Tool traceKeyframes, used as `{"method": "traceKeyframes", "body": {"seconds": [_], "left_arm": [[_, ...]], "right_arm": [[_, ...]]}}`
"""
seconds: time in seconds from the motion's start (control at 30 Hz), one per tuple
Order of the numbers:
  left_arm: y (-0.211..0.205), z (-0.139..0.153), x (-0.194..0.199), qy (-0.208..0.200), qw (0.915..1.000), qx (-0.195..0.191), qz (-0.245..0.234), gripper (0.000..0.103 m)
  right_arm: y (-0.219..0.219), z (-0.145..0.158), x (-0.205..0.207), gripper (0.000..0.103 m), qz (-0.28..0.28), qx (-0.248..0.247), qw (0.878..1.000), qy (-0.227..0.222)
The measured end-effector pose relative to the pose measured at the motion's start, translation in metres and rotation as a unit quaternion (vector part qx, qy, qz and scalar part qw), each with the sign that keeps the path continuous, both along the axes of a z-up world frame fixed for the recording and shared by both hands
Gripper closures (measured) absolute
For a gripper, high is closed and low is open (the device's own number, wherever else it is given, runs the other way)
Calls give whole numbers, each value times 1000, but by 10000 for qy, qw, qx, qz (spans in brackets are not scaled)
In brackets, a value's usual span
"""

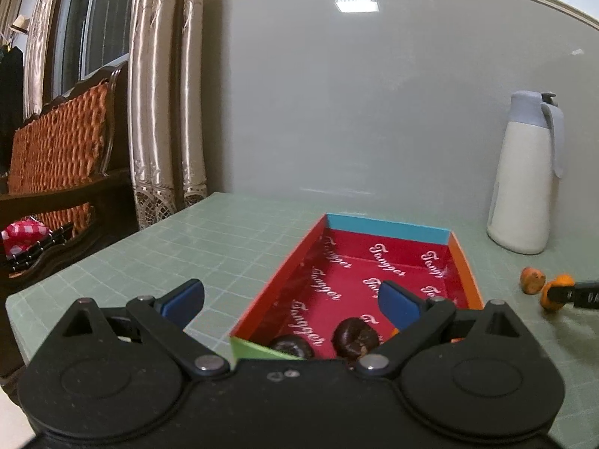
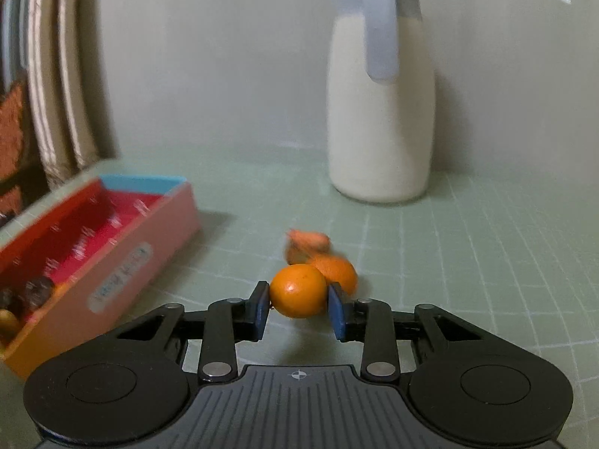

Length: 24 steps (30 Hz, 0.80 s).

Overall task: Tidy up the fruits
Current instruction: 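Carry the tangerine into the box and open the right gripper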

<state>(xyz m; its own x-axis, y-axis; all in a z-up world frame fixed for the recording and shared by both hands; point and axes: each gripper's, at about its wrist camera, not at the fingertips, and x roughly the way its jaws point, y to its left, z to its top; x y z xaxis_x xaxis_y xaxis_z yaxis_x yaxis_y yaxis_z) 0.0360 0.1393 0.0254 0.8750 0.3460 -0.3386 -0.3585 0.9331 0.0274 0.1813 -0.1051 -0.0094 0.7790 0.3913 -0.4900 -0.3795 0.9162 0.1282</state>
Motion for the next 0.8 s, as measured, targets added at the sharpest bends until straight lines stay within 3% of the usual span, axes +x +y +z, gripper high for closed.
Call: {"method": "traceKeyframes", "body": {"seconds": [0.27, 0.5, 0.8], "left_arm": [[16, -3, -11, 96, 9997, 42, 219, 10], [24, -3, -15, 122, 9994, 56, 304, 10], [30, -3, -18, 115, 9993, 2, 356, 10]], "right_arm": [[53, 19, -40, 69, 1056, 313, 9913, -719], [91, 19, -56, 69, 1507, 331, 9848, -799], [99, 17, -66, 69, 1774, 438, 9795, -849]]}}
